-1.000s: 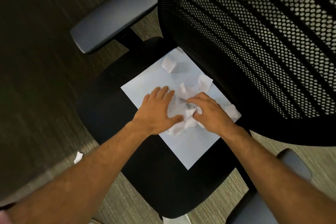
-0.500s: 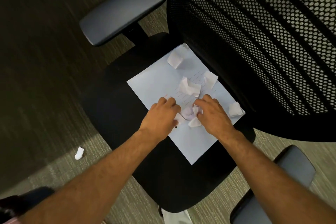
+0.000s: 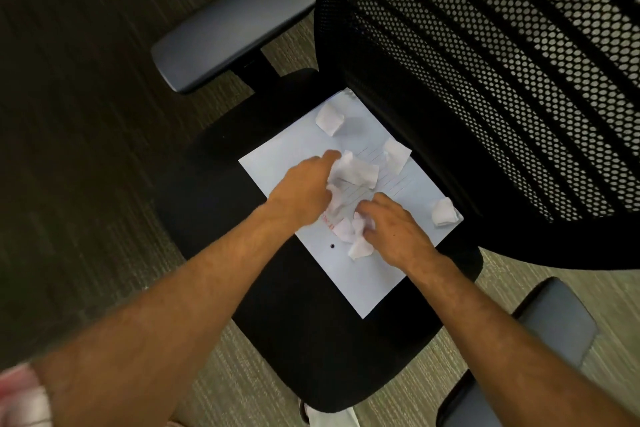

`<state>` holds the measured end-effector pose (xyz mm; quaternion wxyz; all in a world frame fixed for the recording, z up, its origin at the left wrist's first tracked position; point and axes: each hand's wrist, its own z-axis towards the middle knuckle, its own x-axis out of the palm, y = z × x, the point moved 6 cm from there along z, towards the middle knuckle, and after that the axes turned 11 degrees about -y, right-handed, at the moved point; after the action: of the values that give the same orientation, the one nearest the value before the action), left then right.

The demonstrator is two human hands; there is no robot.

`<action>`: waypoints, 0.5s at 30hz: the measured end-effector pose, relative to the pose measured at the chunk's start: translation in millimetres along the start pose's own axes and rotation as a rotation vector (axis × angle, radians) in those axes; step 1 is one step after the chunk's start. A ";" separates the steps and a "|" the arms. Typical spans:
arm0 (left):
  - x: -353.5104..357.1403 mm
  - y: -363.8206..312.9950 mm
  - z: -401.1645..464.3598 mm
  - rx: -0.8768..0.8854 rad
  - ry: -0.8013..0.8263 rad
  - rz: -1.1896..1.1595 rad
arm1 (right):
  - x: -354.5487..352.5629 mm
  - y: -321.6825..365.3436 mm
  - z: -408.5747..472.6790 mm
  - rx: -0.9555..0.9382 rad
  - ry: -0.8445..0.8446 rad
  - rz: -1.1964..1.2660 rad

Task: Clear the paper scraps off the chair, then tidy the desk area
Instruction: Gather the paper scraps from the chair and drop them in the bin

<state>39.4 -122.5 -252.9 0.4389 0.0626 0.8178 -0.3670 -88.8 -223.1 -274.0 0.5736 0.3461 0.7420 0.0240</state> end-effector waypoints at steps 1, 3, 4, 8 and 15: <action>-2.2 -4.5 9.2 0.017 0.016 0.026 | 0.9 -0.5 0.0 -0.010 -0.005 -0.020; -0.8 -14.9 24.8 0.057 0.072 0.107 | 2.4 -6.2 0.6 0.001 -0.014 -0.033; 1.9 -20.5 31.3 0.075 0.103 0.153 | 1.8 -10.6 0.6 0.019 -0.023 -0.027; 18.9 -34.8 48.0 0.080 0.181 0.238 | -7.5 -33.3 -5.5 0.142 -0.055 0.059; 32.8 -38.6 46.4 0.131 0.098 0.318 | -40.1 -69.0 -44.4 0.296 -0.279 0.172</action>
<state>34.2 -188.0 -272.9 0.4461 0.2374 0.7923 -0.3418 -156.8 -281.1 -255.2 0.6096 0.4884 0.6186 -0.0844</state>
